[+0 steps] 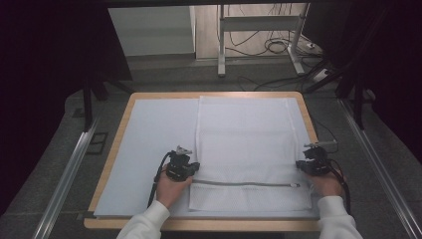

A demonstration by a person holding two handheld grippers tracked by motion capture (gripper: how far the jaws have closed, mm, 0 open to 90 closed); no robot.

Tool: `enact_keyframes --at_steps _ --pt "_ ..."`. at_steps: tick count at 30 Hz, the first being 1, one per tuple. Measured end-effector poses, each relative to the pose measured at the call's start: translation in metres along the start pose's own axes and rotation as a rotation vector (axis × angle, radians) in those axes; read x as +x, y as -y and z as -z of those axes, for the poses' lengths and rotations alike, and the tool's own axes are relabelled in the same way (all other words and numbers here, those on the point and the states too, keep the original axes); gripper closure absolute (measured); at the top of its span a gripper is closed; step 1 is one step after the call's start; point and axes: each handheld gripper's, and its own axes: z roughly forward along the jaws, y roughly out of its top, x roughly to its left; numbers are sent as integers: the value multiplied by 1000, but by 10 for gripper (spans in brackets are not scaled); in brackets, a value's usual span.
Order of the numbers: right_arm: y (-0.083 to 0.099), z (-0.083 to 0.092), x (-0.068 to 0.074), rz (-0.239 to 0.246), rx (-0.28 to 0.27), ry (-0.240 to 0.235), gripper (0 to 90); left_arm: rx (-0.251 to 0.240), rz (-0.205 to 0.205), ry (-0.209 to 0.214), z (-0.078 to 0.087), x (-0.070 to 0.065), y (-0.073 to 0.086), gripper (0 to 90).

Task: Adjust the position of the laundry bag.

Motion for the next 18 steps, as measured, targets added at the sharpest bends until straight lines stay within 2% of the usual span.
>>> enact_keyframes --at_steps 2,18 --pt "0 0 0 -1 -7 -16 874 -1 3 1 1 1 0 898" --pt "0 0 1 -9 -29 -54 876 -2 14 -3 4 6 1 898"
